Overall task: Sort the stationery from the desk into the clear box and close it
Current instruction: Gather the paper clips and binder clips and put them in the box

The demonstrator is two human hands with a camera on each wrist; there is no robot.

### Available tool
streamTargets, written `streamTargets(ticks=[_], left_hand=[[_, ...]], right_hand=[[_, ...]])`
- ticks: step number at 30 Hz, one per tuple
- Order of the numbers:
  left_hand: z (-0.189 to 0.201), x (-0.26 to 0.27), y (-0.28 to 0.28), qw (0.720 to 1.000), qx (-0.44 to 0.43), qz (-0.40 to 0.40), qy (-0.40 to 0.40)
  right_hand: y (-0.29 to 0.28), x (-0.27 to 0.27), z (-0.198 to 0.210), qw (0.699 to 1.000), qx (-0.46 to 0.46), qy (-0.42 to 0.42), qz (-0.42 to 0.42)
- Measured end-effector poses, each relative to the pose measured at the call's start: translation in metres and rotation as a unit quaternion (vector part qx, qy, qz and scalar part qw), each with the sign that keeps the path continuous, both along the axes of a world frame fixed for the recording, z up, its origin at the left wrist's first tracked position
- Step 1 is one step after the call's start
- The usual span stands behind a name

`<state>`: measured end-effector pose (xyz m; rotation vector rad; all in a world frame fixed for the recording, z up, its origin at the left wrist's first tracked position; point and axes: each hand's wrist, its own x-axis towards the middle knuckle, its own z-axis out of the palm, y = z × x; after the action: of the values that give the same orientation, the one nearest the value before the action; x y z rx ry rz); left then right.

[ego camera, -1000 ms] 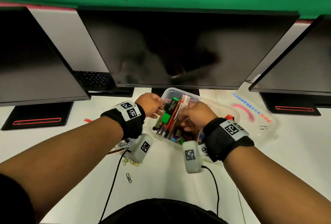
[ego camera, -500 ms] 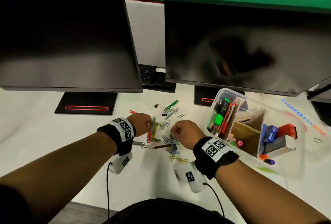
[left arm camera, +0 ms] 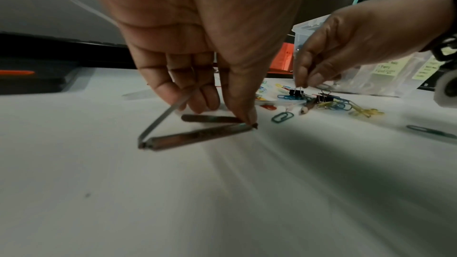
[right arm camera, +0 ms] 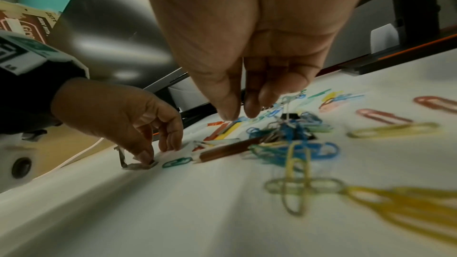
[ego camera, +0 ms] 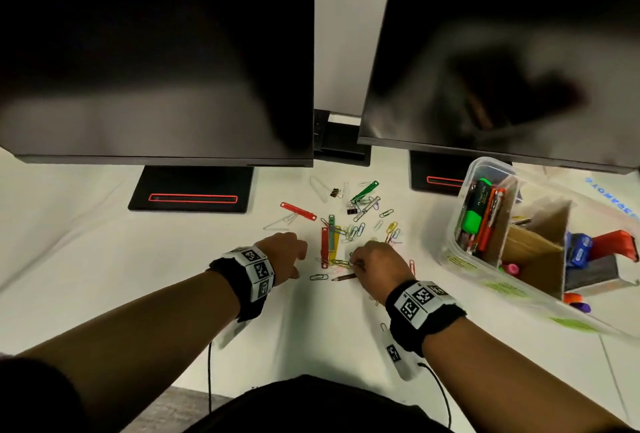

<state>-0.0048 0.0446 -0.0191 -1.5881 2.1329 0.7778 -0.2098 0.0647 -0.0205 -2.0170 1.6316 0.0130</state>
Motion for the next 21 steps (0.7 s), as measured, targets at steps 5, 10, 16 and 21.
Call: streamTargets(ticks=[5, 10, 16, 21], left_hand=[[-0.001, 0.003, 0.007, 0.999, -0.025, -0.025, -0.011], [0.005, 0.019, 0.010, 0.998, -0.040, 0.003, 0.051], [-0.002, 0.048, 0.009, 0.998, 0.015, -0.064, 0.012], [-0.013, 0.045, 0.008, 0.997, -0.003, 0.010, 0.081]], right_hand=[[-0.017, 0.024, -0.004, 0.998, 0.000, -0.003, -0.059], [-0.041, 0.047, -0.004, 0.993, -0.026, 0.012, -0.111], [-0.061, 0.067, -0.009, 0.988, 0.029, 0.072, -0.136], [-0.065, 0.065, -0.014, 0.987, 0.031, 0.093, -0.124]])
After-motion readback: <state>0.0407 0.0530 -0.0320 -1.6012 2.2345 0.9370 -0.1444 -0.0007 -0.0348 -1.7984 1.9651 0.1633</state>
